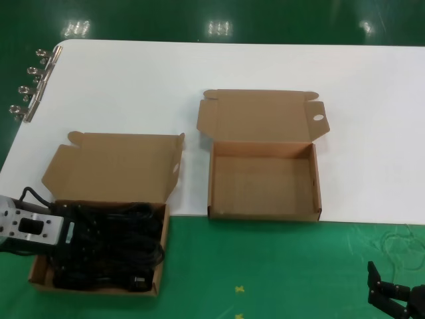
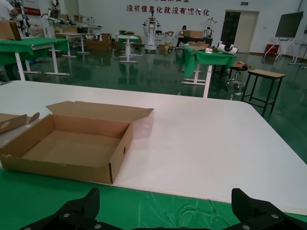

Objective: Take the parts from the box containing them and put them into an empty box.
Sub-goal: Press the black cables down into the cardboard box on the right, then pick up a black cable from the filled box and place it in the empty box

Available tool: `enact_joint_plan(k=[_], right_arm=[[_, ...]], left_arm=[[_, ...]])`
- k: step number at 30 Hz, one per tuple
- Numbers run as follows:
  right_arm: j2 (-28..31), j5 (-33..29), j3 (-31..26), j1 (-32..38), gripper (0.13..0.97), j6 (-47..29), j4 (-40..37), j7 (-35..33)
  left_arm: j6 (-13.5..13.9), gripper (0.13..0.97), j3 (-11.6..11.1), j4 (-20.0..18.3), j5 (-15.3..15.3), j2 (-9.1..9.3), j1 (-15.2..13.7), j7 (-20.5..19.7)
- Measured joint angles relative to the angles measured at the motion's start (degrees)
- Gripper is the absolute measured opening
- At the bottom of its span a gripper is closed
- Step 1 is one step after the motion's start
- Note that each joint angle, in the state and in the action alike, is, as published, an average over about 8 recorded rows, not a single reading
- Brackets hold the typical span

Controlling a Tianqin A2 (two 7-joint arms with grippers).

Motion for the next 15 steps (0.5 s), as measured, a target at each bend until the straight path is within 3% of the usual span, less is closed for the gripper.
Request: enact_joint_plan(k=[4, 15], right_arm=[[0.0, 0.0, 0.0, 0.0, 0.966, 0.0, 0.0, 0.0], [0.0, 0.0, 0.0, 0.0, 0.966, 0.0, 0.0, 0.0]], left_arm=[[0.0, 0.226, -0.2, 0.0, 0.0, 0.08, 0.0, -0.1], [2.4, 0.202, -1.6, -1.5, -1.2, -0.4, -2.2, -1.1]])
